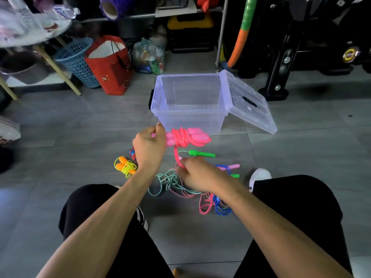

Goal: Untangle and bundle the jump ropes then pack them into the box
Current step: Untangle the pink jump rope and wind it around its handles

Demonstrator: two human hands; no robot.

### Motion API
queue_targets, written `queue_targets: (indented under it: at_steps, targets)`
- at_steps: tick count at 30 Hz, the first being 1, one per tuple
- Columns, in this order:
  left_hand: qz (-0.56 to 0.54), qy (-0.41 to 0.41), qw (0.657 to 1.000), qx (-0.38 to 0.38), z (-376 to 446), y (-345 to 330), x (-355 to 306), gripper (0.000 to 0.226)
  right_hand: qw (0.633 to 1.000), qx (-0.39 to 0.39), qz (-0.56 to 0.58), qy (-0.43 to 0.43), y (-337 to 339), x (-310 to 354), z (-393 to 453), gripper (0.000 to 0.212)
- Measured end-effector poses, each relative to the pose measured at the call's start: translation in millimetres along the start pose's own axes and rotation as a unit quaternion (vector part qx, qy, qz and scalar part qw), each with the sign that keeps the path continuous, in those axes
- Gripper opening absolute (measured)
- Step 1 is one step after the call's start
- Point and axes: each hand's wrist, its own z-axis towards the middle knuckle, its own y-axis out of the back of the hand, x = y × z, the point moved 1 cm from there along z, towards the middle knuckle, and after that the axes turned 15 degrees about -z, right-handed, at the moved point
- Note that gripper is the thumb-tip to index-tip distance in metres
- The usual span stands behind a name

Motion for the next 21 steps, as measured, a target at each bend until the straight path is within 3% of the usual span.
queue_targets:
  at_steps: [5, 9, 12, 15, 18, 20, 21]
  targets:
    - [0.155, -0.160, 0.969, 0.110, -5.9, -5.5, 8.5, 0.047, 0.991, -0.125, -0.050, 0.003, 44.1, -6.8, -11.3, 0.025]
    - [0.148, -0.239, 0.927, 0.249, -9.5, -8.6, 7.3, 0.047, 0.992, -0.128, 0.017, -0.016, 64.8, -38.0, -9.9, 0.027]
    - [0.043, -0.177, 0.929, 0.323, -16.5, -7.6, -4.7, 0.050, 0.984, -0.114, 0.139, -0.008, 71.1, -49.9, -9.0, 0.028]
    - [-0.080, -0.049, 0.946, 0.310, -20.7, -1.5, -16.9, 0.051, 0.949, -0.105, 0.297, -0.001, 67.7, -57.7, -4.5, 0.020]
    - [-0.183, 0.050, 0.952, 0.241, -17.9, 1.6, -23.1, 0.049, 0.919, -0.088, 0.385, 0.027, 56.3, -59.4, -3.8, 0.005]
    - [-0.226, 0.107, 0.953, 0.172, -13.1, 1.5, -22.6, 0.047, 0.929, -0.093, 0.359, 0.010, 45.0, -55.1, -2.9, 0.031]
    - [-0.238, 0.128, 0.953, 0.137, -11.2, 0.8, -21.1, 0.046, 0.935, -0.085, 0.345, -0.013, 39.6, -49.7, -2.4, 0.031]
